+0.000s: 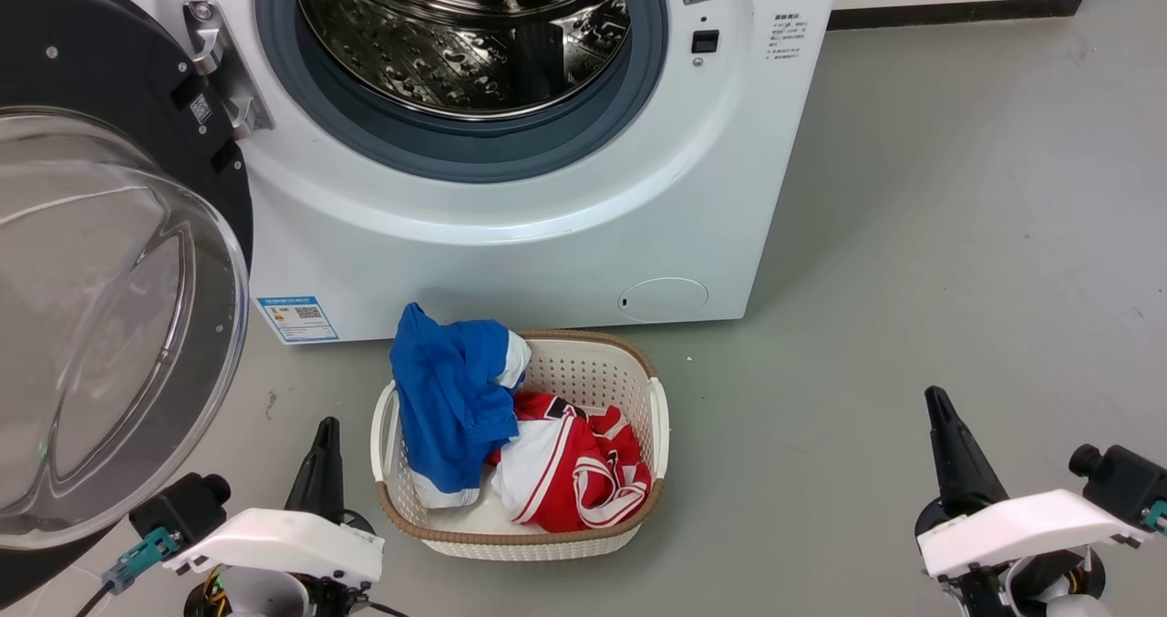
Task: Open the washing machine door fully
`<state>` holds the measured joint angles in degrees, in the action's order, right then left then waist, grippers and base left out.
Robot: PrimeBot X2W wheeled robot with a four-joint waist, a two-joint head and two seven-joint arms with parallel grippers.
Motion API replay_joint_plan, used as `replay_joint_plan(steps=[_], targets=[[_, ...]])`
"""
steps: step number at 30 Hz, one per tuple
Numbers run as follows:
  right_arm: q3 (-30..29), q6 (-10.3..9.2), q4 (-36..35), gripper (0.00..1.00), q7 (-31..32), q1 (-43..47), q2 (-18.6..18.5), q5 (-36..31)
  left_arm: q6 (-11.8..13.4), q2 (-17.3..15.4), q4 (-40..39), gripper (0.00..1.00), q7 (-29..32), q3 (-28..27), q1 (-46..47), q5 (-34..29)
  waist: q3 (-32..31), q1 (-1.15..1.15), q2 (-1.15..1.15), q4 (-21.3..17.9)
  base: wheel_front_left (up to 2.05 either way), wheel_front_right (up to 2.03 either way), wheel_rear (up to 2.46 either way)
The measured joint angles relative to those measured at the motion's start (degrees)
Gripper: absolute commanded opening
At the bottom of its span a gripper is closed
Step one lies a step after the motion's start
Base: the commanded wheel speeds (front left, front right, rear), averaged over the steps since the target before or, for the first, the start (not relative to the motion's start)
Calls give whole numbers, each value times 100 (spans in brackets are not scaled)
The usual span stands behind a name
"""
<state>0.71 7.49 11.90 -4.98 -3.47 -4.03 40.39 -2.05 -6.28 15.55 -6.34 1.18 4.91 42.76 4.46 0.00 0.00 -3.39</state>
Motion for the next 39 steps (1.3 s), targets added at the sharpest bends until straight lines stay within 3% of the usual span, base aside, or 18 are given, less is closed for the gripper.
replay_joint_plan(steps=[39], targets=[[-214, 0, 101, 0, 459, -118, -47, 2789, -254, 170, -69, 0, 671, -396, 35, 2539, -176, 0, 0, 140, 0, 0, 0]])
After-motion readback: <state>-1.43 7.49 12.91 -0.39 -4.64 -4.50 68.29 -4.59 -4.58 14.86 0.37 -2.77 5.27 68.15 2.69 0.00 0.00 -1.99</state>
